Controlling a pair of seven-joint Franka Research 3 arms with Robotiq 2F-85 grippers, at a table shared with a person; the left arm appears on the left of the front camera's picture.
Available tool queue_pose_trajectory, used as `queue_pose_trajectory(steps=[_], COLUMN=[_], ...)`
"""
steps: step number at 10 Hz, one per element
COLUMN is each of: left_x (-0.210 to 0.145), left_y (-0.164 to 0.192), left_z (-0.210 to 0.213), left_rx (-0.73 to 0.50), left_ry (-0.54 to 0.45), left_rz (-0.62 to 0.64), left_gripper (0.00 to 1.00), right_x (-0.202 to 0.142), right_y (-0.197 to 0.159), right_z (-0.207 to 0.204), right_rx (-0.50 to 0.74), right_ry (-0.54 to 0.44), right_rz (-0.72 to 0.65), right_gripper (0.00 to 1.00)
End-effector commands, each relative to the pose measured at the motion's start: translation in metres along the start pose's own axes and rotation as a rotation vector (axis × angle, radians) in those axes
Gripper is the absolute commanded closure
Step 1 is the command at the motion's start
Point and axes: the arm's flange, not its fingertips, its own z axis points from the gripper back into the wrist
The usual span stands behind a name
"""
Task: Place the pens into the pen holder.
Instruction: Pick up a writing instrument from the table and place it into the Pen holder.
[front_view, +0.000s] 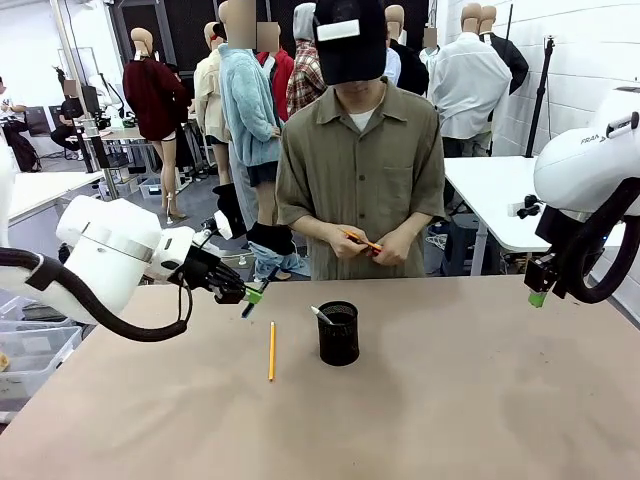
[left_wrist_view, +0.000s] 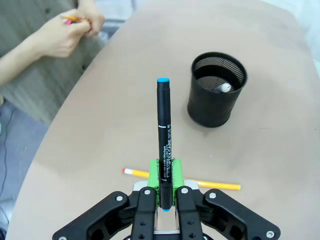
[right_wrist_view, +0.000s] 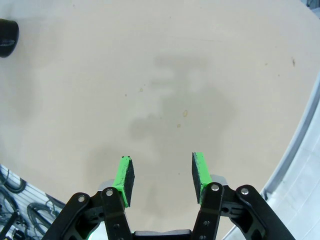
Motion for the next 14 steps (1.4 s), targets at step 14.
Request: queue_pose_trajectory(steps=[14], left_x=[-0.22], left_y=[-0.119], left_z=[0.231], left_rx=[0.247], left_ry=[-0.59], left_rz=[0.069], left_gripper=[1.0], right_x=[-0.004], right_y=[0.001], right_z=[-0.003], right_rx=[-0.027], right_ry=[0.0], right_rz=[0.011], right_gripper=[0.4])
